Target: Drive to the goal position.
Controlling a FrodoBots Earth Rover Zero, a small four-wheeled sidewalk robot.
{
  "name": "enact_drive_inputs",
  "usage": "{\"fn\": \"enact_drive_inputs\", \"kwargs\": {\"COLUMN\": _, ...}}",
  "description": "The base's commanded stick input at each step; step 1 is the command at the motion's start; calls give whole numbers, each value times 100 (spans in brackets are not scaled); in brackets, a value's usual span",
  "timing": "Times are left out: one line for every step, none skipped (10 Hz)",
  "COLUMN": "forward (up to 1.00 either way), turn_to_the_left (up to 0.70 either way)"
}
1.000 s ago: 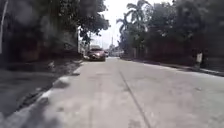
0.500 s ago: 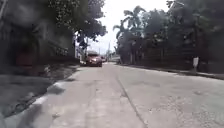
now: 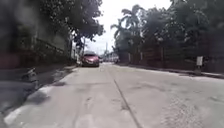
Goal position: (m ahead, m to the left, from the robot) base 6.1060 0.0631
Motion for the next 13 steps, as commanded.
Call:
{"fn": "enact_drive_inputs", "kwargs": {"forward": 100, "turn_to_the_left": 0}}
{"fn": "enact_drive_inputs", "kwargs": {"forward": 100, "turn_to_the_left": 0}}
{"fn": "enact_drive_inputs", "kwargs": {"forward": 100, "turn_to_the_left": 0}}
{"fn": "enact_drive_inputs", "kwargs": {"forward": 100, "turn_to_the_left": 0}}
{"fn": "enact_drive_inputs", "kwargs": {"forward": 100, "turn_to_the_left": 0}}
{"fn": "enact_drive_inputs", "kwargs": {"forward": 100, "turn_to_the_left": 0}}
{"fn": "enact_drive_inputs", "kwargs": {"forward": 100, "turn_to_the_left": -4}}
{"fn": "enact_drive_inputs", "kwargs": {"forward": 100, "turn_to_the_left": -8}}
{"fn": "enact_drive_inputs", "kwargs": {"forward": 100, "turn_to_the_left": -13}}
{"fn": "enact_drive_inputs", "kwargs": {"forward": 100, "turn_to_the_left": -17}}
{"fn": "enact_drive_inputs", "kwargs": {"forward": 100, "turn_to_the_left": -21}}
{"fn": "enact_drive_inputs", "kwargs": {"forward": 100, "turn_to_the_left": -26}}
{"fn": "enact_drive_inputs", "kwargs": {"forward": 100, "turn_to_the_left": -30}}
